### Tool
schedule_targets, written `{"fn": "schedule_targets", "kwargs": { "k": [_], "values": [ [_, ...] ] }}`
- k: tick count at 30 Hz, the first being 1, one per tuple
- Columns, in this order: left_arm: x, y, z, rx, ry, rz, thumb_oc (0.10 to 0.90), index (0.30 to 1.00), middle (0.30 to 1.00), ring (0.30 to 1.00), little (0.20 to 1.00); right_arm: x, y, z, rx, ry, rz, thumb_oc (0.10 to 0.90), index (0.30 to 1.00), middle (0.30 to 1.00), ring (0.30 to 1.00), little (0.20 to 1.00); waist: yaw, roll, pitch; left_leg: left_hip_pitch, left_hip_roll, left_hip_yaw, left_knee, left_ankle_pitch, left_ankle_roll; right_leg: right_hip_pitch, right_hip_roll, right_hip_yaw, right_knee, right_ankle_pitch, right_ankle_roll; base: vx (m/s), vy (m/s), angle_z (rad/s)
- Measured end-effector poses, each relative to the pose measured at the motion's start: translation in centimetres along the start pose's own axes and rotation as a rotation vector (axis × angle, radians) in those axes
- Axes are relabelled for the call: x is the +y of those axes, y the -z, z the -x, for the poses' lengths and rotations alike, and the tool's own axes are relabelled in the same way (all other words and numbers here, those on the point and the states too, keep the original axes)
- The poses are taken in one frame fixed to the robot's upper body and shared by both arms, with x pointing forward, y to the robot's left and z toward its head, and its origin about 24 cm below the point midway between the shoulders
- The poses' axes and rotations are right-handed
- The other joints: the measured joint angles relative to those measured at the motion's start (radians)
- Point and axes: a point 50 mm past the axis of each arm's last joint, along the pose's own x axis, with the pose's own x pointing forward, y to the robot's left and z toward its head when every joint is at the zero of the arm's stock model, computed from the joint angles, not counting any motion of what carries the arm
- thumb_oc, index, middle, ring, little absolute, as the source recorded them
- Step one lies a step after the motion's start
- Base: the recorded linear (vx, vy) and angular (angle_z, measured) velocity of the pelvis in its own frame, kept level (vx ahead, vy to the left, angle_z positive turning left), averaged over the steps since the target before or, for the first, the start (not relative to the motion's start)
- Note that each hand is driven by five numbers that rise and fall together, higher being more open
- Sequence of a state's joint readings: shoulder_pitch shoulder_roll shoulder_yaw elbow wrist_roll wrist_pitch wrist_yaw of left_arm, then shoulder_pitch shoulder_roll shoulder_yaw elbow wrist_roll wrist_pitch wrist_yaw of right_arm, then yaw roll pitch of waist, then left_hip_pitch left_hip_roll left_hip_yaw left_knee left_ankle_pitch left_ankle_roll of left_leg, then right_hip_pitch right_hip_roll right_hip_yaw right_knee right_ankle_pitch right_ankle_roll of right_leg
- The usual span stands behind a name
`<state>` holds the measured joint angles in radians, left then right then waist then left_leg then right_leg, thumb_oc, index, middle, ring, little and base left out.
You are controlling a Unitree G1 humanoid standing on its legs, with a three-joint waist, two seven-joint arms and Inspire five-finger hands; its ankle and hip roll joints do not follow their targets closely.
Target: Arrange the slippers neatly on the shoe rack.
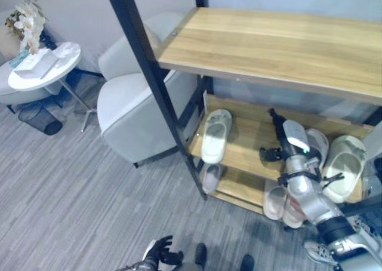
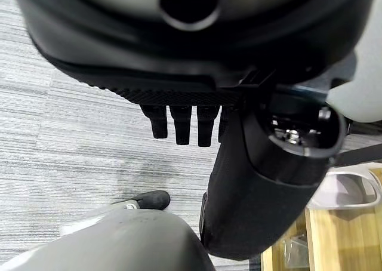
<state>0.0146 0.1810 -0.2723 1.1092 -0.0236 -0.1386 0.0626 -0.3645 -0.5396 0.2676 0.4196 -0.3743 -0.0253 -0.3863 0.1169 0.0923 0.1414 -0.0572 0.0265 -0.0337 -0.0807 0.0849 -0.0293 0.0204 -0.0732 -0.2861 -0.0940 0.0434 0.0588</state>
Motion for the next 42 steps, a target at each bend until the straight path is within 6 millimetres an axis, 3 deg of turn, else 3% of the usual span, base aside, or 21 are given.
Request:
{"fn": "schedule_targets", "kwargs": {
  "k": [7,12,17,35,42],
  "values": [
    [0.2,0.0,0.0,0.001,-0.018,0.000,0.800,0.900,0.900,0.900,0.900,-0.2,-0.5,0.1,0.015,0.029,-0.120,0.800,0.900,0.900,0.900,0.900,-0.001,-0.007,0.005,0.005,0.000,0.001,0.000,0.000,0.000,0.004,0.000,-0.001,0.000,-0.001,0.000,0.00,0.000,0.00],
    [0.5,0.1,0.0,0.004,-0.033,0.016,0.800,0.900,0.900,0.900,0.900,-1.4,-0.6,0.7,-0.011,0.078,-0.147,0.800,0.900,0.900,0.900,0.900,-0.003,-0.017,0.012,0.007,-0.002,0.000,0.000,0.000,0.000,0.008,-0.002,-0.002,0.000,-0.001,0.001,0.00,0.000,0.00],
    [0.6,0.0,0.0,0.000,-0.037,-0.001,0.800,0.900,0.900,0.900,0.900,-2.8,1.4,1.6,0.022,0.107,-0.050,0.800,0.900,0.900,0.900,0.900,-0.009,-0.026,0.017,0.010,-0.006,0.001,0.000,0.000,0.001,0.011,-0.006,0.000,0.000,-0.001,0.001,0.00,0.000,0.00],
    [0.9,0.1,-0.2,0.024,-0.046,-0.009,0.800,0.900,0.900,0.900,0.900,-5.3,3.3,1.5,0.109,0.202,0.035,0.800,0.900,0.900,0.900,0.900,-0.038,-0.033,0.023,0.002,-0.007,0.015,0.000,-0.002,0.002,-0.004,-0.009,0.012,0.000,-0.002,0.002,0.02,-0.007,-0.02],
    [1.0,0.0,-0.3,0.029,-0.047,-0.008,0.800,0.900,0.900,0.900,0.900,-5.1,4.2,2.5,0.154,0.199,-0.001,0.800,0.900,0.900,0.900,0.900,-0.045,-0.036,0.025,0.001,-0.008,0.029,0.000,-0.003,0.003,-0.008,-0.010,0.023,0.000,-0.002,0.002,0.04,0.000,-0.04]
  ]
}}
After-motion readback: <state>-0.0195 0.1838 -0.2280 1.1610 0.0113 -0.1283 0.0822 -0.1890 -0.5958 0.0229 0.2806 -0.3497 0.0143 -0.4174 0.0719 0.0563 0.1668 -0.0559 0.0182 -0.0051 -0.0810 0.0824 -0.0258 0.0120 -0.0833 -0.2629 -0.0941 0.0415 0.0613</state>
